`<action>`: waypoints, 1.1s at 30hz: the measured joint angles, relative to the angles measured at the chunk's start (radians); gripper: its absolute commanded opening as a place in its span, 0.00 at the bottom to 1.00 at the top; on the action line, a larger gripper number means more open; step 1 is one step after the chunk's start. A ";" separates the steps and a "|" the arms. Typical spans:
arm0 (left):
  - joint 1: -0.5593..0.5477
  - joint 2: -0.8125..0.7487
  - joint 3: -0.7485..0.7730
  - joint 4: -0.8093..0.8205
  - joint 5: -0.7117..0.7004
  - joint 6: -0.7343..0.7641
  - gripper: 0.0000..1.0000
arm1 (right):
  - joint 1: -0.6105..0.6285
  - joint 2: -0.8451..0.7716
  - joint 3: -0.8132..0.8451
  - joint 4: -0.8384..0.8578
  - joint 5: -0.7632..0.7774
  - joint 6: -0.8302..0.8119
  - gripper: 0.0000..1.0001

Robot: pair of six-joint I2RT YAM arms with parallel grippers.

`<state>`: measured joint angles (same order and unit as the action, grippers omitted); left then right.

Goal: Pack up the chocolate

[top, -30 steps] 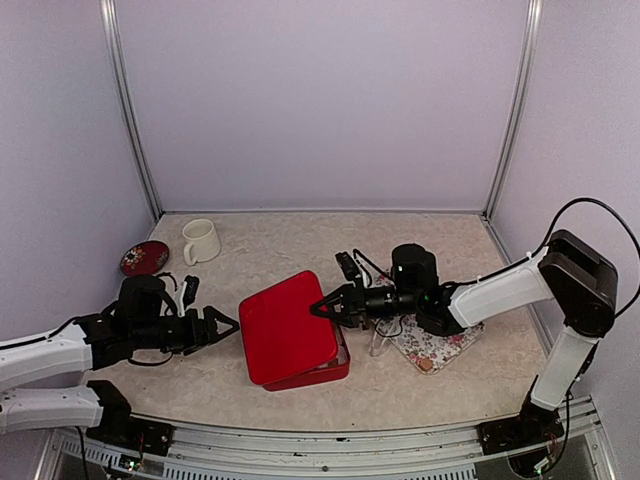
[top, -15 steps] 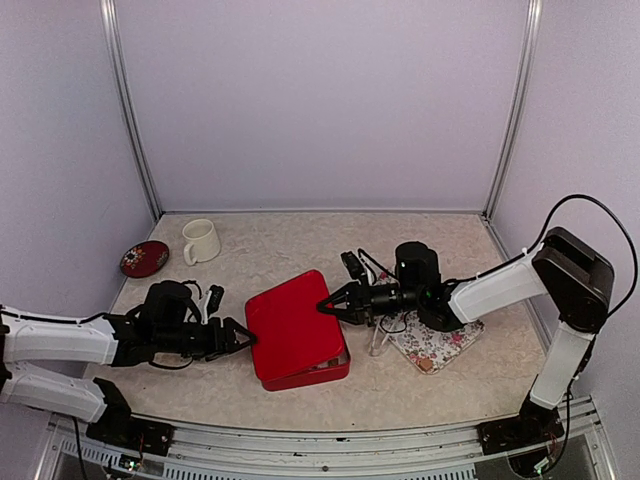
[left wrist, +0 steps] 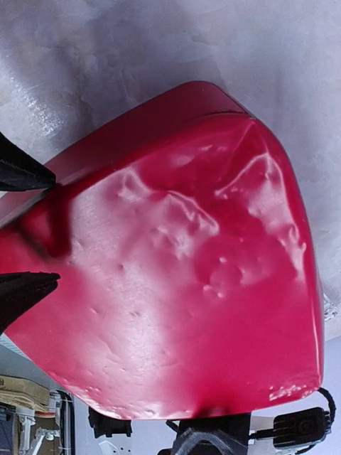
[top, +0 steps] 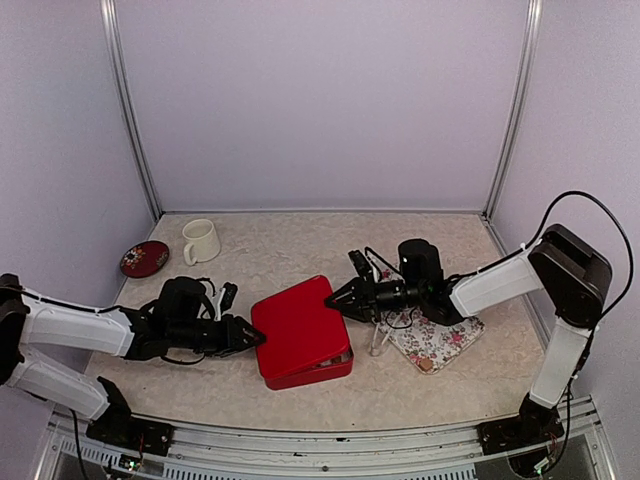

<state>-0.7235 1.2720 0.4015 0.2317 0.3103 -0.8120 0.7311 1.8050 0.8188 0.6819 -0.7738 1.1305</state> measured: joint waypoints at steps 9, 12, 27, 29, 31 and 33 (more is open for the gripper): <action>-0.001 0.061 0.016 0.015 0.001 -0.010 0.35 | -0.042 -0.004 0.109 -0.246 0.069 -0.158 0.75; -0.001 0.071 0.018 0.025 0.002 -0.014 0.35 | -0.056 -0.019 0.149 -0.373 0.127 -0.237 0.77; -0.002 0.091 0.041 0.022 0.003 -0.026 0.38 | -0.072 -0.051 0.171 -0.700 0.154 -0.523 0.76; -0.002 0.098 0.052 0.021 0.000 -0.029 0.38 | -0.065 -0.047 0.171 -0.704 0.128 -0.539 0.74; -0.003 0.108 0.068 0.017 -0.004 -0.030 0.39 | -0.053 -0.036 0.172 -0.706 0.100 -0.554 0.71; -0.003 0.114 0.078 0.014 -0.005 -0.030 0.39 | -0.038 -0.017 0.177 -0.712 0.077 -0.565 0.65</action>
<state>-0.7269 1.3861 0.4793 0.2459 0.3054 -0.8421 0.6930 1.7878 0.9962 -0.0299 -0.6971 0.5655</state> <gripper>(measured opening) 0.385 0.717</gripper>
